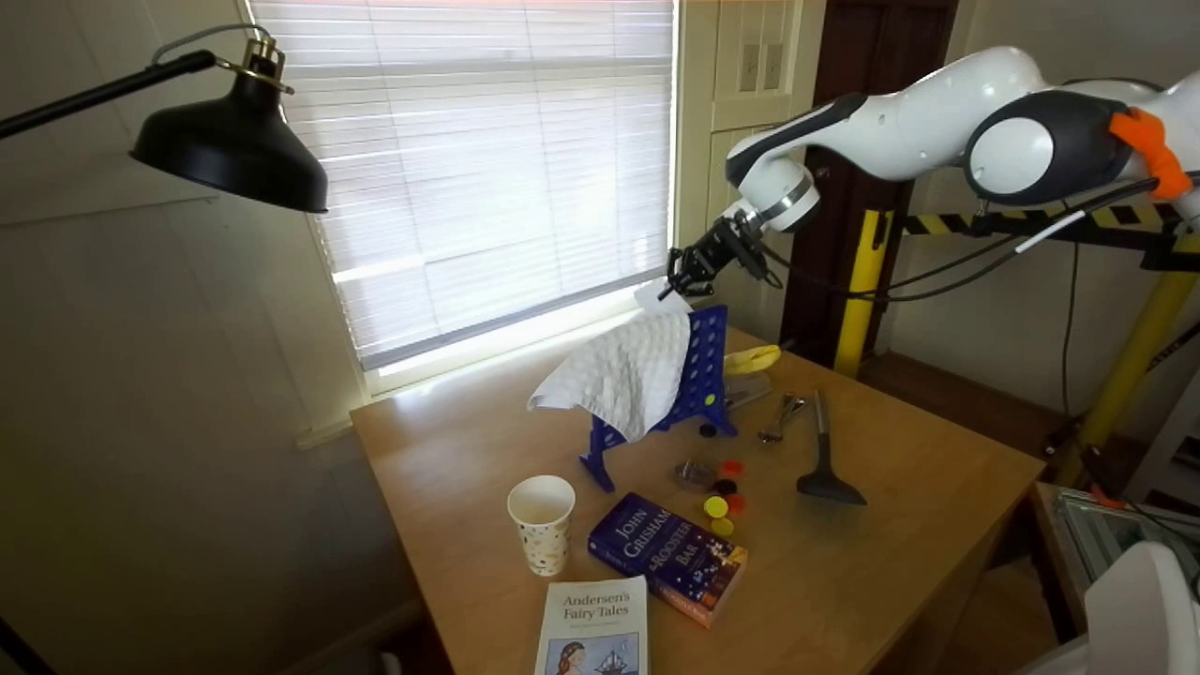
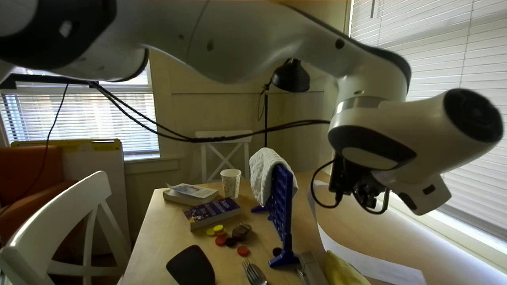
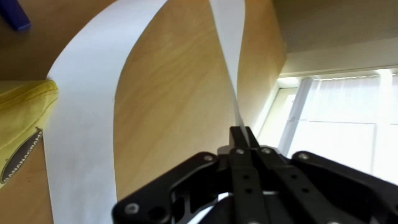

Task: Move the paper to the front of the blue object close to the blue book

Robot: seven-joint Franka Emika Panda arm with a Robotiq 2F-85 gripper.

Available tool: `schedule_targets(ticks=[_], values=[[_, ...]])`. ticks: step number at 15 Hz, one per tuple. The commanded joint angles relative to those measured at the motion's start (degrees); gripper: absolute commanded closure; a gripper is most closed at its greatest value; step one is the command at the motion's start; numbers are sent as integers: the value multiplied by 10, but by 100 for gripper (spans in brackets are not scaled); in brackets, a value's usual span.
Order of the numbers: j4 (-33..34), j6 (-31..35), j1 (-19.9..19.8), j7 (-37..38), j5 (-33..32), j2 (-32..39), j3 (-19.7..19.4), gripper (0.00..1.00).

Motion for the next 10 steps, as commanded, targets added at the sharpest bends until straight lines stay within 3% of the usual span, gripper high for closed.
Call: schedule_targets(ticks=[1,6,7,8,9,10], values=[[-29,-128,-66,-13,41,-77,25,100],[-7,-354,-149,-26,62,-127,37,100],[0,-412,-151,-33,69,-134,18,100],[-5,-450,-173,-44,55,-143,35,100],[0,-502,-162,-57,64,-148,3,100],[-24,-524,-186,-75,46,-166,26,100]])
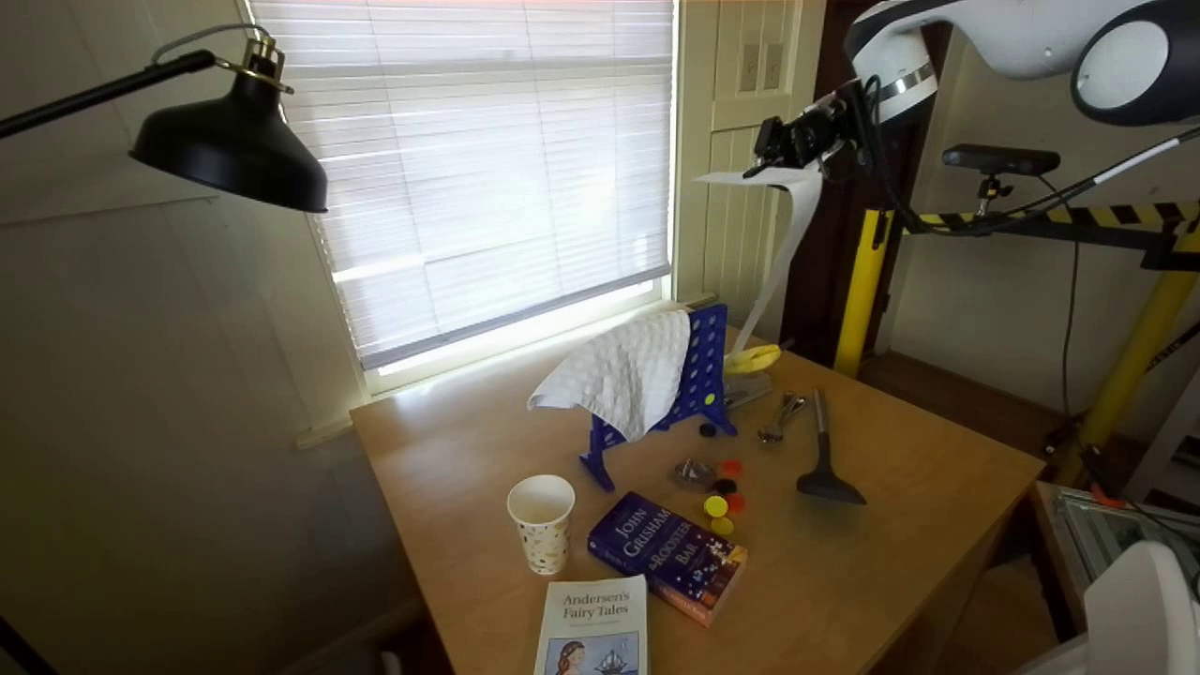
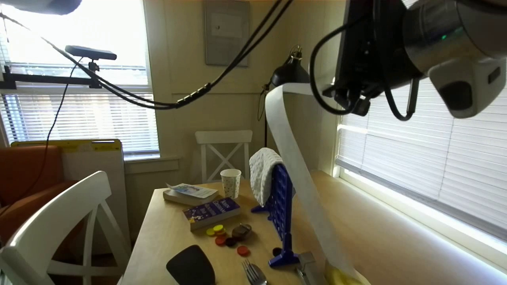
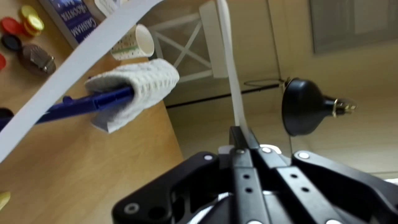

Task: Move the paper to the front of the blue object close to the blue book

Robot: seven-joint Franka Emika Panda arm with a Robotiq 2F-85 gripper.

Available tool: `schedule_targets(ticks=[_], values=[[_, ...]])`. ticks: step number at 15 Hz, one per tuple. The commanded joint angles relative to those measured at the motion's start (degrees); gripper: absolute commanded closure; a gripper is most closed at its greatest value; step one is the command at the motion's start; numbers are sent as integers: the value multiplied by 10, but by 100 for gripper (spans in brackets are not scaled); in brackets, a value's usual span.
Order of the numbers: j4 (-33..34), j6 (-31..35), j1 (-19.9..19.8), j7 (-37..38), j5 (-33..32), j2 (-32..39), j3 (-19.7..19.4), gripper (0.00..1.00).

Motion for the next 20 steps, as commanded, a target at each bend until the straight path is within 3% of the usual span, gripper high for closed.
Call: schedule_targets(ticks=[1,4,5,9,10,11,14,20], values=[[-50,-99,-27,-67,-8,-44,3,100],[-98,-158,-28,-146,-47,-81,-1,100],[-106,-185,-2,-175,-52,-89,-35,100],[-154,-242,52,-293,-174,-134,-60,100],[-169,-234,43,-311,-215,-147,-26,100],[-187,-231,63,-332,-244,-160,-30,100],[-261,-181,139,-400,-319,-210,-36,100],[-439,6,305,-449,-319,-266,-55,100]])
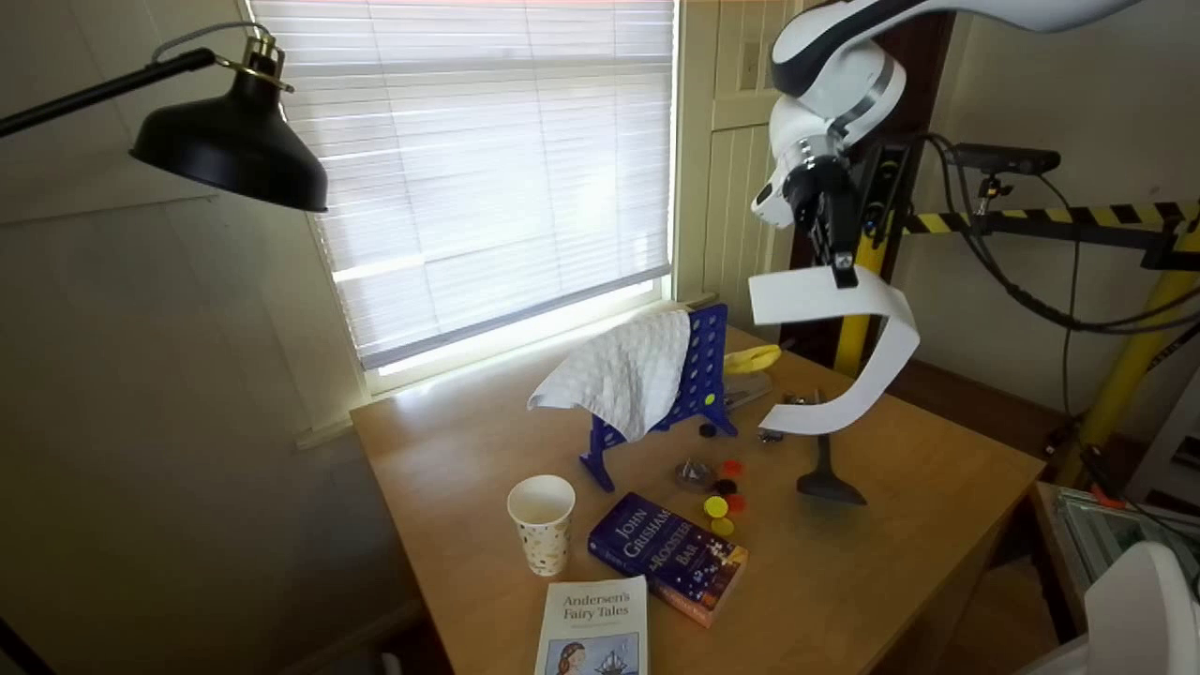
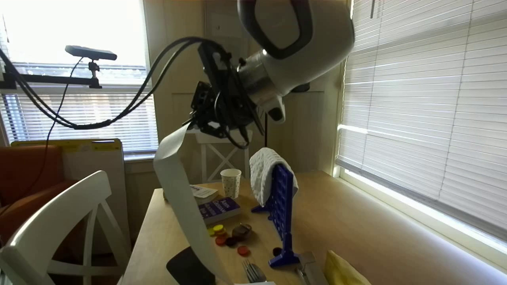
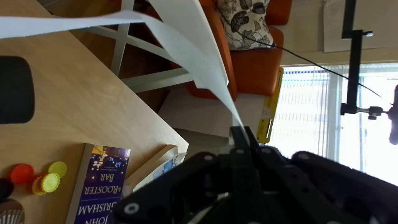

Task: Move the paper to the front of the blue object close to the blue book

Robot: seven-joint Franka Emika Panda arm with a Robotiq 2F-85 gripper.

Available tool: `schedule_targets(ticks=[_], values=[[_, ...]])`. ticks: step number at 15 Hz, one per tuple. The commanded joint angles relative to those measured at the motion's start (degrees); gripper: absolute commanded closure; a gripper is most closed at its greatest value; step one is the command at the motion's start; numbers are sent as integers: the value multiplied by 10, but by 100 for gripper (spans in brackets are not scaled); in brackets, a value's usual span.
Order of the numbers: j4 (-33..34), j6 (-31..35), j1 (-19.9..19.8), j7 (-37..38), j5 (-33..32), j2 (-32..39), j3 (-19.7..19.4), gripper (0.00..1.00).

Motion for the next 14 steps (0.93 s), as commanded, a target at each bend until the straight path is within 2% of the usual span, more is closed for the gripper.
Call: schedule_targets(ticks=[1,4,7,11,14], values=[[-129,109,88,-26,-1,-50,-11,100],[-175,190,147,-36,40,-51,5,100],[-186,307,189,-36,132,-24,17,100],[-179,451,219,-50,248,11,27,100],[-176,558,228,-94,325,35,31,100]])
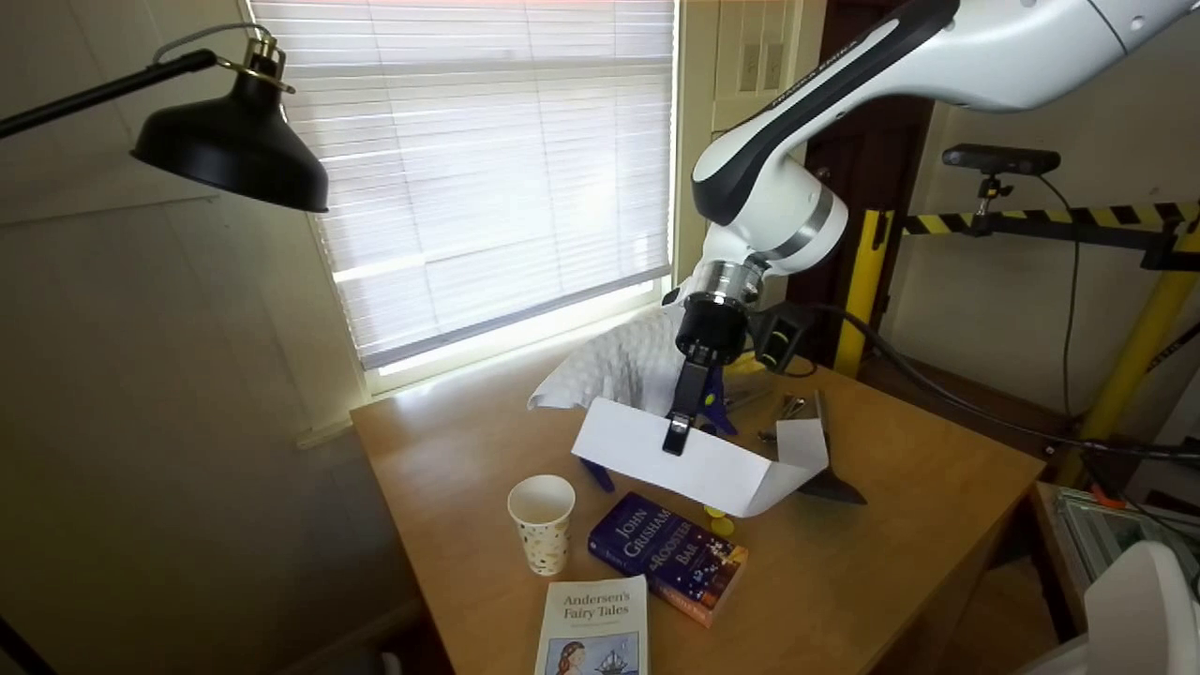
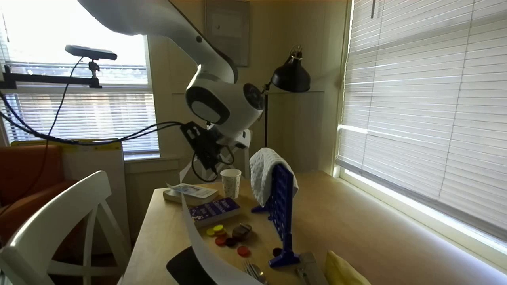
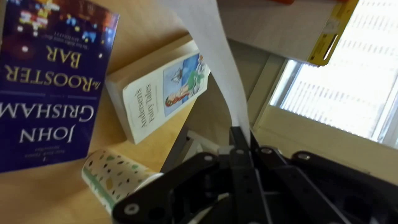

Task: Move the paper to the front of the blue object close to the blue book

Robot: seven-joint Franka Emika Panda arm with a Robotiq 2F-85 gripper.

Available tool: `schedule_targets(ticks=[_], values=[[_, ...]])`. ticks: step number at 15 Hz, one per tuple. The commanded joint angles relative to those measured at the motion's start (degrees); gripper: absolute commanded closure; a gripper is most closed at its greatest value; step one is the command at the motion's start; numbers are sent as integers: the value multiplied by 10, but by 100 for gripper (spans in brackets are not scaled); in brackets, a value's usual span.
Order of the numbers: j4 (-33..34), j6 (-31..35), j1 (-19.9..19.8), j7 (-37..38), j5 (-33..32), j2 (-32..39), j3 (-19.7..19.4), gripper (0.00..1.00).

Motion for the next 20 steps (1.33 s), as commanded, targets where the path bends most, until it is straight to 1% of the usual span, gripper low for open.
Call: schedule_targets(ticks=[1,4,6,7,9,14,15,16,17,20], values=[[6,112,8,-56,96,34,2,100],[15,199,9,-105,194,60,6,100],[10,246,8,-149,259,63,3,100],[3,264,10,-169,274,61,-2,100],[-30,279,9,-183,255,42,-17,100],[-82,278,5,-193,209,17,-42,100],[-95,278,6,-182,190,10,-47,74],[-105,272,5,-184,181,2,-49,73],[-120,263,3,-178,165,-13,-51,68],[-166,232,-5,-145,136,-83,-57,46]])
